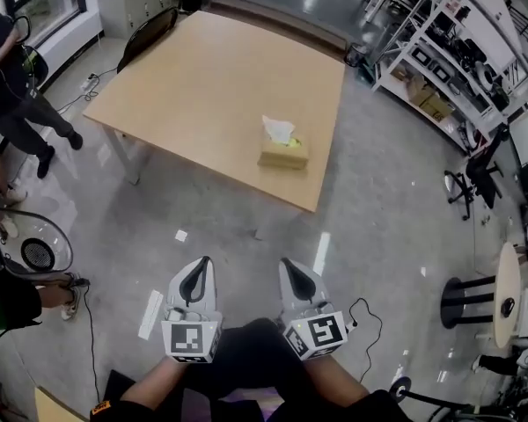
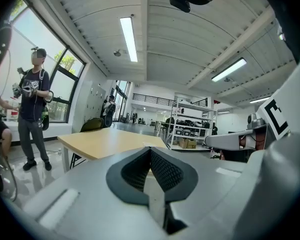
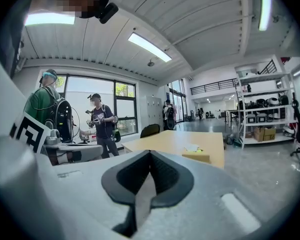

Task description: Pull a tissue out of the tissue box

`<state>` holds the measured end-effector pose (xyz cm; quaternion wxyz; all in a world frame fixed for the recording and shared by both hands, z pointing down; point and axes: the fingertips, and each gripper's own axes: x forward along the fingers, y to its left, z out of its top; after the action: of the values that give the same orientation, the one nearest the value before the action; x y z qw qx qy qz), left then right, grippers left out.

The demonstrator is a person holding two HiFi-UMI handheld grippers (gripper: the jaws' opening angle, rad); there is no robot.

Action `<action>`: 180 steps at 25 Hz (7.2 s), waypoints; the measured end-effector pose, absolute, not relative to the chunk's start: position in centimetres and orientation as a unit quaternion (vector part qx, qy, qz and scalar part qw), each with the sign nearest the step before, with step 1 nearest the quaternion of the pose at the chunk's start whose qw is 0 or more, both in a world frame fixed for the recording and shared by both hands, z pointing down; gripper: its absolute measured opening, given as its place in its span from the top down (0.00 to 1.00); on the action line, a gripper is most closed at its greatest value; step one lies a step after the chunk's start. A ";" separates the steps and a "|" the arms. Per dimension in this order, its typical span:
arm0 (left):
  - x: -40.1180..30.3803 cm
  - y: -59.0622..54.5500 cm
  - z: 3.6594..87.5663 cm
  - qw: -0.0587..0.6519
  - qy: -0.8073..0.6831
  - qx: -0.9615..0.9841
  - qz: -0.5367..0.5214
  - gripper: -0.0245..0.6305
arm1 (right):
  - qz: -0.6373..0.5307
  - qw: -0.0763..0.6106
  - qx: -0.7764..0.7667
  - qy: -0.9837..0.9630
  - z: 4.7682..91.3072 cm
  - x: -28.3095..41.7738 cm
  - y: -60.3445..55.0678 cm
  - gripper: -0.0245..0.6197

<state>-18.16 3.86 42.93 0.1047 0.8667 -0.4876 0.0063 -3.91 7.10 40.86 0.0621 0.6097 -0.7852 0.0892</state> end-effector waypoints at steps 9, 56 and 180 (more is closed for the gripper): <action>-19.4 -0.5 42.2 0.115 -0.487 0.866 0.005 0.93 | 0.086 0.070 0.607 -0.787 40.7 -5.2 3.2 0.97; -1.3 -28.6 50.1 0.137 -0.562 0.808 0.113 0.84 | 0.167 0.247 0.415 -0.860 53.7 11.0 -30.7 0.73; -2.4 6.2 43.0 0.120 -0.527 0.840 0.041 0.93 | 0.121 0.119 0.518 -0.839 41.2 10.2 7.6 0.96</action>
<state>-2.43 6.23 42.96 0.1202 0.8403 -0.5270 0.0414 10.23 7.56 41.23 0.1191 0.5176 -0.8386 0.1211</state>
